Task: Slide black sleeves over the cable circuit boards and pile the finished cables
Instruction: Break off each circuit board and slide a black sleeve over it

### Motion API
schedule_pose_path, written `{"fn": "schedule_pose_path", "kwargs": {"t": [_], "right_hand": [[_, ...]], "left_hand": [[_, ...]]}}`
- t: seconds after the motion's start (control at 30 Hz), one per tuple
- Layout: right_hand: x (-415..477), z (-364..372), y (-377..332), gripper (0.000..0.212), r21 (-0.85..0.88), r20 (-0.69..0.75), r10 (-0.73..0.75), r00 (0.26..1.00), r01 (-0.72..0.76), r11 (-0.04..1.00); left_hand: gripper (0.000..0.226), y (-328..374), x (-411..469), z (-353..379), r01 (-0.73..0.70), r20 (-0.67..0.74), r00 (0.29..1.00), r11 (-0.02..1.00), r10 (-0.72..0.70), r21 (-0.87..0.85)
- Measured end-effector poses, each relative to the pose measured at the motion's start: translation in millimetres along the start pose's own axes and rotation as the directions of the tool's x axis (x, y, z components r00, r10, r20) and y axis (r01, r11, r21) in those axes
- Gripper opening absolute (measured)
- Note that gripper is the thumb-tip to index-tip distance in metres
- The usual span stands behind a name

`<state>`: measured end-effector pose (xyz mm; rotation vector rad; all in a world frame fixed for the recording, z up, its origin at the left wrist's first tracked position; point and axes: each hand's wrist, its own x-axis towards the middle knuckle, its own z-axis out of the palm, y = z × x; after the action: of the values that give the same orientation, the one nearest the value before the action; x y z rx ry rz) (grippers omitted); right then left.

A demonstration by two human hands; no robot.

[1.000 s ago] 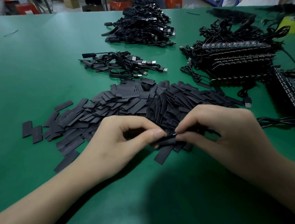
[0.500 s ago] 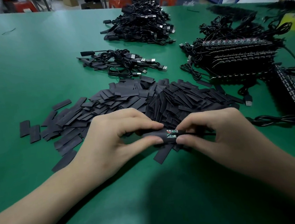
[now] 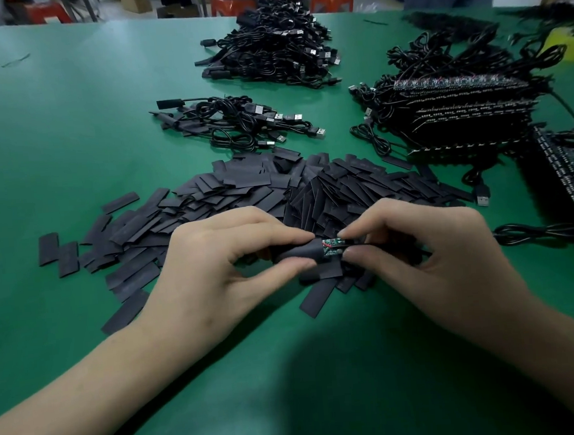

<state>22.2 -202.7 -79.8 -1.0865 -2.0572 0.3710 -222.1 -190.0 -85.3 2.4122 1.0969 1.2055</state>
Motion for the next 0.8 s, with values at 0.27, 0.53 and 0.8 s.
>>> {"fn": "schedule_pose_path", "kwargs": {"t": [0.27,0.53,0.8], "right_hand": [[-1.8,2.9,-2.5,0.01,0.009,-0.073,-0.042,0.996,0.043,0.999],[-1.8,1.8,-0.3,0.006,0.034,-0.084,-0.082,0.993,0.086,0.996],[-1.6,2.1,-3.0,0.004,0.029,-0.092,-0.078,0.993,0.081,0.996]], "left_hand": [[0.017,5.4,1.0,2.6,-0.011,-0.042,0.999,0.999,0.009,-0.048],[0.017,5.2,1.0,3.0,0.042,-0.041,0.998,0.992,-0.048,-0.117],[0.019,3.1,0.6,5.4,0.114,0.006,0.993,0.967,-0.116,-0.227]]}}
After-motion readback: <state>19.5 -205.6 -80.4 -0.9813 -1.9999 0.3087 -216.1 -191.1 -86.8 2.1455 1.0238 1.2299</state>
